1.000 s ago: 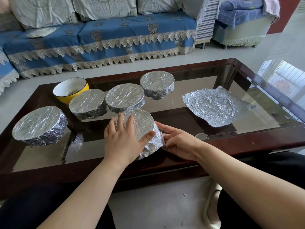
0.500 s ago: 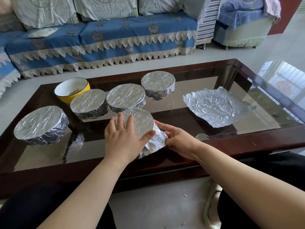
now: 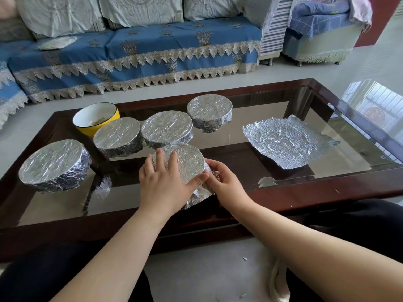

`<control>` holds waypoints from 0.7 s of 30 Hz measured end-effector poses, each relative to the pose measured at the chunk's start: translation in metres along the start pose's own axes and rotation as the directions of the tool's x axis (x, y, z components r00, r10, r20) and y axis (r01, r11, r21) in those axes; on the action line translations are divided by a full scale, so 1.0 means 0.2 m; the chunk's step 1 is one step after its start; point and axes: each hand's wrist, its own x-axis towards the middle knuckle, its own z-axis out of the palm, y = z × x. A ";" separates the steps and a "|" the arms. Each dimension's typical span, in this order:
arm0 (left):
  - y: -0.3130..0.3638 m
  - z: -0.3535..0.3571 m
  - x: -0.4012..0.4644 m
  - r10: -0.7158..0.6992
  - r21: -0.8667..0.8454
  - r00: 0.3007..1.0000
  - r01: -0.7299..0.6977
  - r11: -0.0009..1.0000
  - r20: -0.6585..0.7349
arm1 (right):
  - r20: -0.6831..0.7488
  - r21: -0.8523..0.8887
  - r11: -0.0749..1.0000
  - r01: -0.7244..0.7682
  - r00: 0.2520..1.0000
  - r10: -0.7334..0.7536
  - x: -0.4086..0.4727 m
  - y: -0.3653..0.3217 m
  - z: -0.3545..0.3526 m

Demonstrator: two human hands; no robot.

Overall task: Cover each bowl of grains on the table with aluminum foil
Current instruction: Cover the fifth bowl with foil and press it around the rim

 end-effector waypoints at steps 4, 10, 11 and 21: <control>0.01 -0.02 0.00 -0.008 0.013 1.000 0.008 1.000 0.011 | -0.093 0.003 1.000 0.029 0.995 -0.028 -0.01 -0.02 0.04; 0.01 -0.01 0.00 -0.012 0.016 1.000 0.012 1.000 0.002 | -0.272 -0.004 1.000 -0.029 0.962 0.027 0.03 0.00 0.10; 0.01 0.00 0.00 -0.012 0.015 1.000 0.012 1.000 0.007 | -0.296 0.006 0.999 -0.045 0.954 0.045 0.04 0.00 0.10; 0.00 -0.02 0.00 -0.014 -0.020 0.999 0.015 1.000 0.032 | -0.382 0.013 0.990 -0.144 0.914 0.138 0.10 -0.04 0.13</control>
